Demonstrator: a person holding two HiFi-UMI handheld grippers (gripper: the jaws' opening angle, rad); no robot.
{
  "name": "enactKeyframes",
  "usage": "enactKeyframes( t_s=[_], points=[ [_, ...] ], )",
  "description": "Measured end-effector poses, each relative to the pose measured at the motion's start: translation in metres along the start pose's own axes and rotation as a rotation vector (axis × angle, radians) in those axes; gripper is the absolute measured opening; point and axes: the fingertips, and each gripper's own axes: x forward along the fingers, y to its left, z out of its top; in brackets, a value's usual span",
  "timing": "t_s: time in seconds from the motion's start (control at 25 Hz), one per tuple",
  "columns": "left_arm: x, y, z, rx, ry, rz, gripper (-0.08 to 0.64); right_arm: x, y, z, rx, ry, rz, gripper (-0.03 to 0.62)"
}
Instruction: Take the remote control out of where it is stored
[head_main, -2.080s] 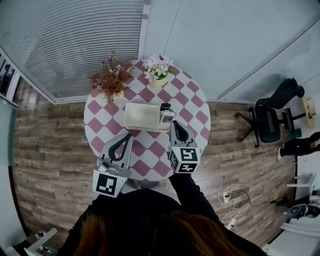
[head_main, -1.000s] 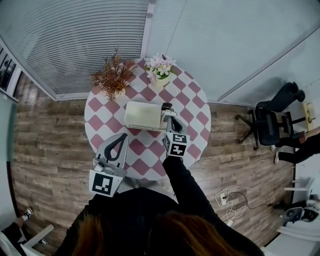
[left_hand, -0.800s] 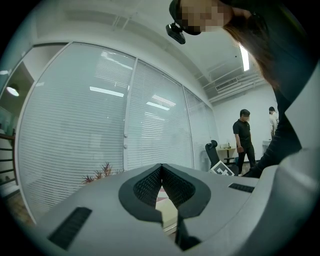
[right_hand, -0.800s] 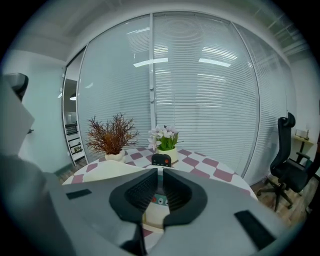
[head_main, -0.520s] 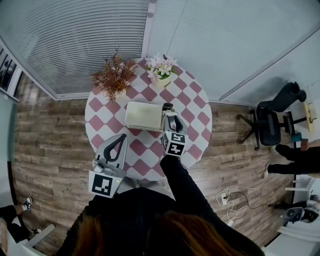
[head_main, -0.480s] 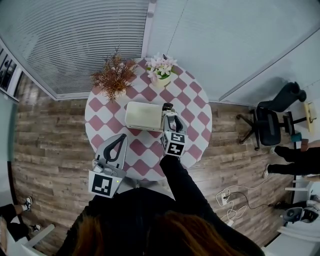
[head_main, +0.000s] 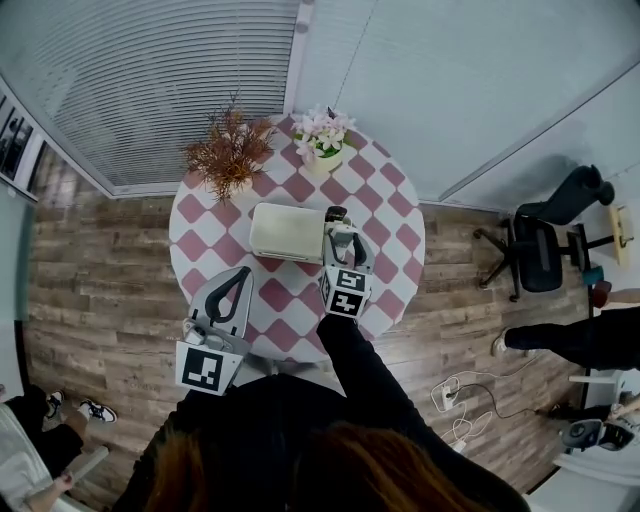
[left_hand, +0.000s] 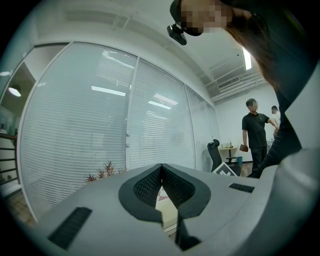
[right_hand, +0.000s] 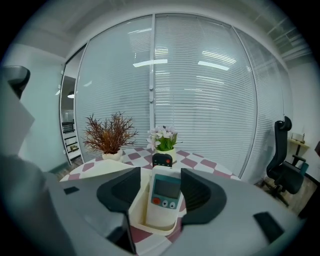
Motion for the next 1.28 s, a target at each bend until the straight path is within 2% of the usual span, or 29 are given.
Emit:
enactKeyframes(
  t_s=[0.12, 0.56, 1.12, 1.28],
  points=[
    [0.001, 0.0, 0.0, 0.001, -0.001, 0.001, 0.006, -0.001, -0.004, -0.002, 0.0, 0.0, -0.015, 0.238],
    [0.004, 0.002, -0.001, 0.002, 0.006, 0.002, 0.006, 0.013, -0.008, -0.018, 0.043, 0.056, -0.013, 0.299],
    [0.003, 0.008, 0.0, 0.023, 0.019, 0.018, 0.006, 0.023, -0.009, -0.039, 0.068, 0.111, -0.03, 0.299],
    [0.002, 0.009, -0.001, 0.022, 0.022, 0.02, 0.006, 0.024, -0.009, -0.045, 0.102, 0.116, -0.036, 0.298]
  ],
)
